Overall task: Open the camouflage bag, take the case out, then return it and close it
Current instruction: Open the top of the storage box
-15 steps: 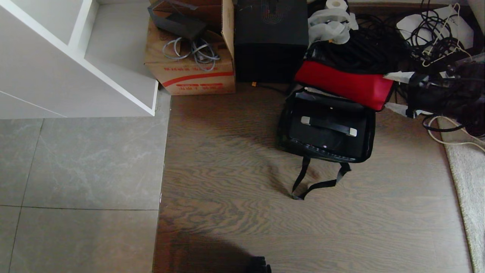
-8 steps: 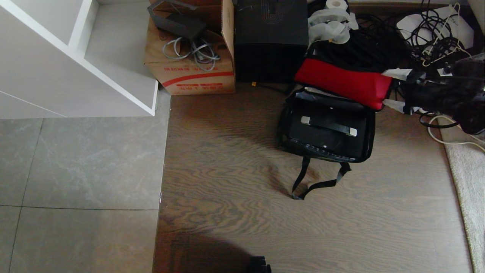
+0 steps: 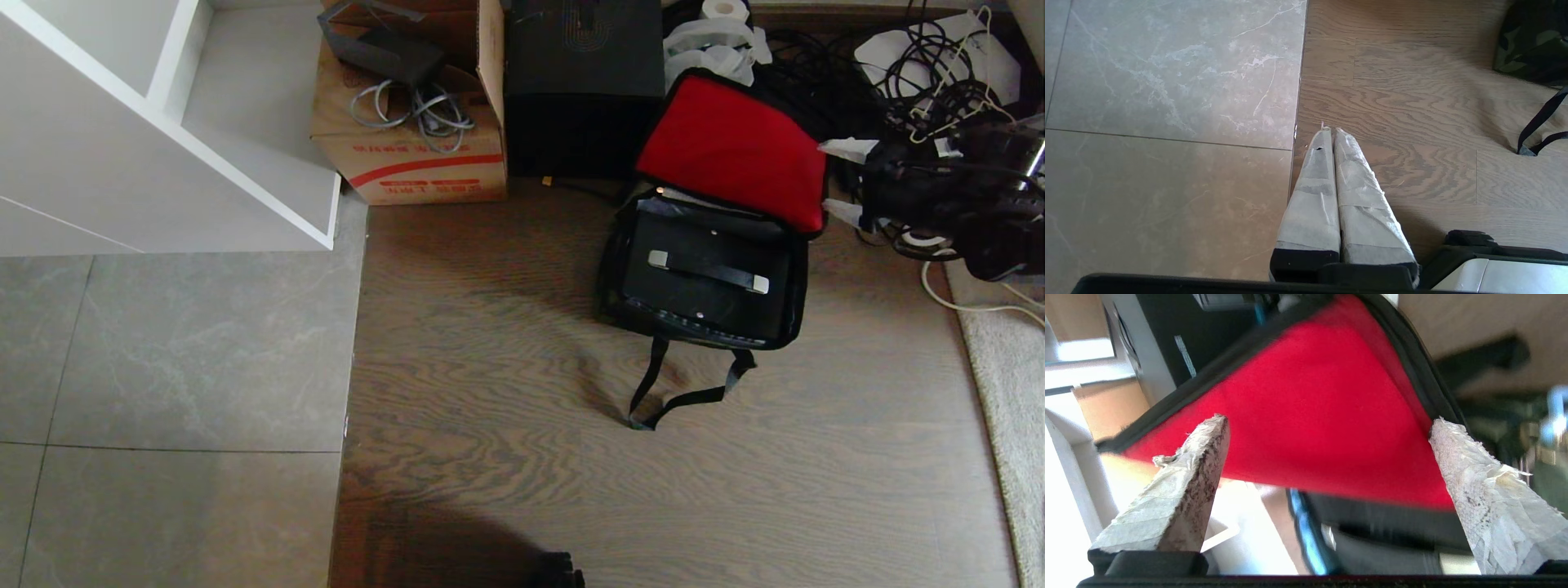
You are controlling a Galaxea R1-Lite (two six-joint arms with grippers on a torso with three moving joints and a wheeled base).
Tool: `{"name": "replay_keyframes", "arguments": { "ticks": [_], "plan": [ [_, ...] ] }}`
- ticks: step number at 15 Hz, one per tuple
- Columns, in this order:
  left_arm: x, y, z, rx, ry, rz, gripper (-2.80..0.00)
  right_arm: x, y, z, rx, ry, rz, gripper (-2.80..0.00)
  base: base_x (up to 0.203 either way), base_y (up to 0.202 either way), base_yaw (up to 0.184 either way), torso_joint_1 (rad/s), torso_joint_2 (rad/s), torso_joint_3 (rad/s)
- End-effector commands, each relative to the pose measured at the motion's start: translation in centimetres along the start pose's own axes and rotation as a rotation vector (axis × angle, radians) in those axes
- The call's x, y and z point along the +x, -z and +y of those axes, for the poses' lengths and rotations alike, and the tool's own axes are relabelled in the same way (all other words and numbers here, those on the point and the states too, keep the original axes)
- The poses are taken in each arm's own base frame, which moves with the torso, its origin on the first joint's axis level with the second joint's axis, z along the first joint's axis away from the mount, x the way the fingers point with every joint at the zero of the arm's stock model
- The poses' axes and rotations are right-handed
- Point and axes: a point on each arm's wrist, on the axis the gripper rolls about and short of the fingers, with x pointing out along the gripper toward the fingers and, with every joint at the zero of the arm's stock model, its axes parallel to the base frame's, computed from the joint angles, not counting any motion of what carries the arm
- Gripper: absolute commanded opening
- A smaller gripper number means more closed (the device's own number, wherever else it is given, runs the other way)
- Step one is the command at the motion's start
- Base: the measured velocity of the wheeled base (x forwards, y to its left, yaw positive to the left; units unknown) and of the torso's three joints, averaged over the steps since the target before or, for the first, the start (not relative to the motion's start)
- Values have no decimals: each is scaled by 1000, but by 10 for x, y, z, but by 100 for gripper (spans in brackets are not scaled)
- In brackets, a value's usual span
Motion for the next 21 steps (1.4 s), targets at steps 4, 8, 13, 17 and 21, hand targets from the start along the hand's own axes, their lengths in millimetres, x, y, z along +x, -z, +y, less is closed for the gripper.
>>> {"name": "replay_keyframes", "arguments": {
  "ticks": [4,8,13,17,21],
  "plan": [
    [1,3,0,-1,-2,8,-280,18,-7,-14,-45,-47,-57,0,0,0,0,0,0,0],
    [1,3,0,-1,-1,8,-280,23,-6,-23,-86,-93,-86,0,0,0,0,0,0,0],
    [1,3,0,-1,-2,10,-280,30,0,-40,-82,-89,-80,0,0,0,0,0,0,0],
    [1,3,0,-1,-1,8,-280,37,8,-47,-131,-160,-100,0,0,0,0,0,0,0],
    [1,3,0,-1,-1,8,-280,33,2,-34,-120,-160,-105,0,0,0,0,0,0,0]
  ]
}}
